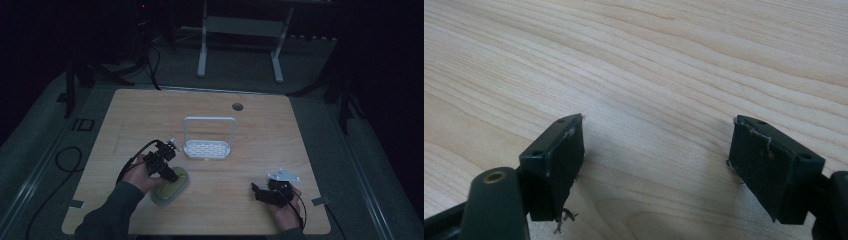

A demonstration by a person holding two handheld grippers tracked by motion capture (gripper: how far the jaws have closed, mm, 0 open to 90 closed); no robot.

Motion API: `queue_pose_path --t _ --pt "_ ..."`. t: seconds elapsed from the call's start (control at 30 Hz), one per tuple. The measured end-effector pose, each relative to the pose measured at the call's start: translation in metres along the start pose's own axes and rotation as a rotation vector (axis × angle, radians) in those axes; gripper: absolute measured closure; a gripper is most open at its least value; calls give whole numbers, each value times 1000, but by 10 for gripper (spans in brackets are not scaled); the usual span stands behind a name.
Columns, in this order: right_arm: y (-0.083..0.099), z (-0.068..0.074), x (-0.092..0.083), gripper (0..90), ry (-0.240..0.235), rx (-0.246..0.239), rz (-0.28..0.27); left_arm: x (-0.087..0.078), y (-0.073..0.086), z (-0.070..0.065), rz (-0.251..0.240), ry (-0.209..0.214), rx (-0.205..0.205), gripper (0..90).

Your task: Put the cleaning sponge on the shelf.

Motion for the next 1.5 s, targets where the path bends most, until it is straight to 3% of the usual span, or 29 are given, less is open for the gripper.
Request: queue_pose_path --t 0.87,1.5 --pt "0 0 0 217 0 1 1 11 4 3 115 -2 -13 633" --pt "0 0 0 217 0 1 0 11 4 1 155 -29 50 714"
Point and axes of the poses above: each handheld gripper's, and its own axes: x roughly forward along the jaws, y roughly out of its underside, z roughly to its left, the point moved 9 cm from there along x, roughly forward along the jaws, and after that the axes turned 1 degree about z, right-handed, at the moved point
